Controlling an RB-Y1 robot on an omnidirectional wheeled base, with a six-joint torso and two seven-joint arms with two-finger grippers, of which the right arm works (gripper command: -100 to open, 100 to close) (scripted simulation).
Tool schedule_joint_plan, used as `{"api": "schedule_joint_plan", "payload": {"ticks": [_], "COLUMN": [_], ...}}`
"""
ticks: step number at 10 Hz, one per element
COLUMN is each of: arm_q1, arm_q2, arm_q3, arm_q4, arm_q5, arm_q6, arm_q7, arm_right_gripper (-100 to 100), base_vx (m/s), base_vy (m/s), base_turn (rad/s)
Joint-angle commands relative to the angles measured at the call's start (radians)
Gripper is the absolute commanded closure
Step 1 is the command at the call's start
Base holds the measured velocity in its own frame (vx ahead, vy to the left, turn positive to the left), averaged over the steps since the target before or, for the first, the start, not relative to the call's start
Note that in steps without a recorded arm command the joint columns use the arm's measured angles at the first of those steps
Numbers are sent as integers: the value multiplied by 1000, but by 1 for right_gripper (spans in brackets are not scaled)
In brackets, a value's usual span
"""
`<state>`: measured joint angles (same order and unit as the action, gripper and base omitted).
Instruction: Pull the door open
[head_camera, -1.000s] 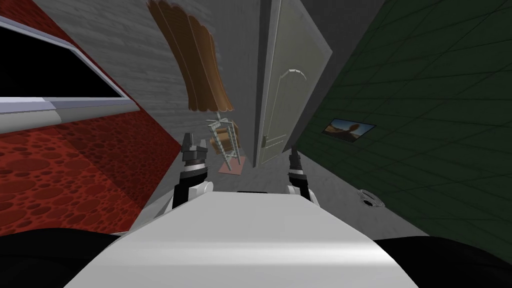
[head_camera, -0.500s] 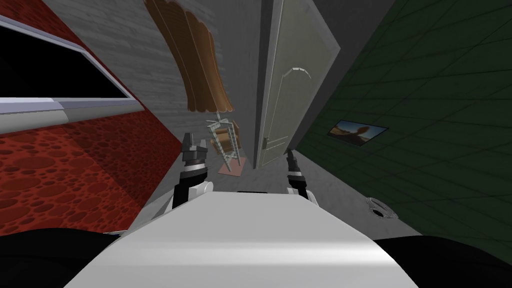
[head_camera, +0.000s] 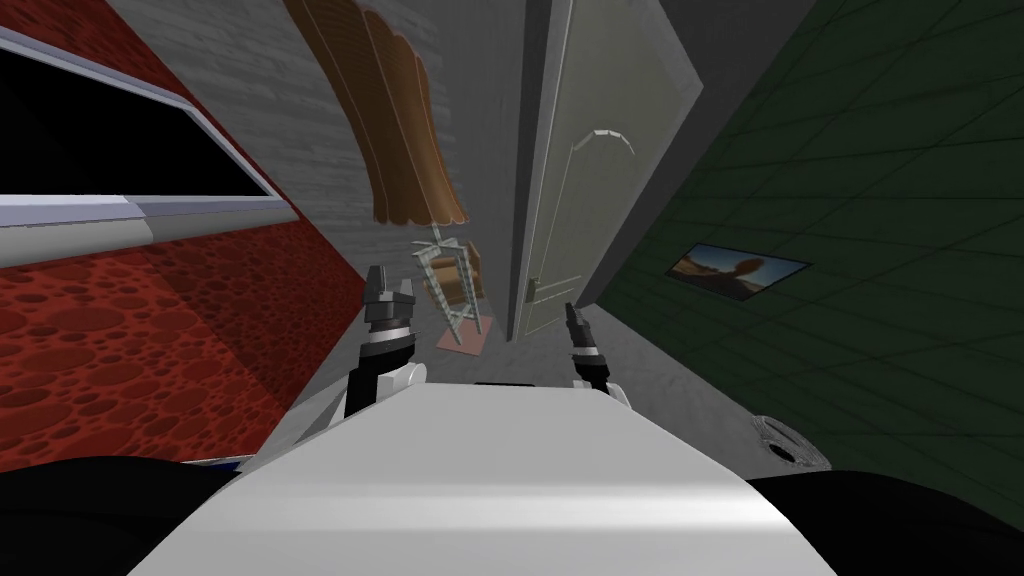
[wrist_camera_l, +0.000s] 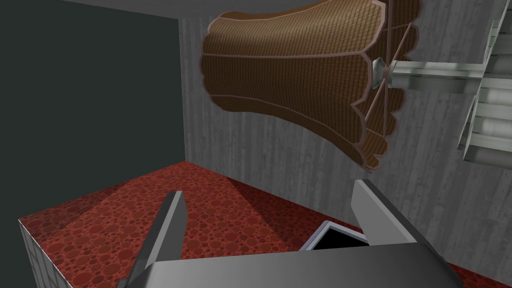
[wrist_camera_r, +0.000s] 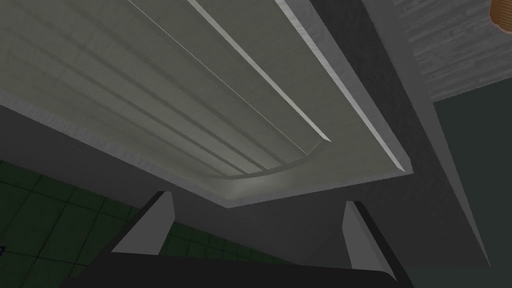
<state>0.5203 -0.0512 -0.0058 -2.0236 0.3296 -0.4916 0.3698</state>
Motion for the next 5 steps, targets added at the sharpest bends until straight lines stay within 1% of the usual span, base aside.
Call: {"api": "schedule_joint_plan", "payload": {"ticks": [1, 5], "arm_q1": [4, 16], "arm_q2": [0, 0], "arm_q3": [1, 2], "arm_q4": [19, 65], "arm_q5": [41, 139], "arm_q6": [-10, -35], "arm_q7": [22, 70], "arm_right_gripper": [-100, -100], "base_vx": [103, 86], "base_vy": [-68, -57], "base_turn": [85, 79]}}
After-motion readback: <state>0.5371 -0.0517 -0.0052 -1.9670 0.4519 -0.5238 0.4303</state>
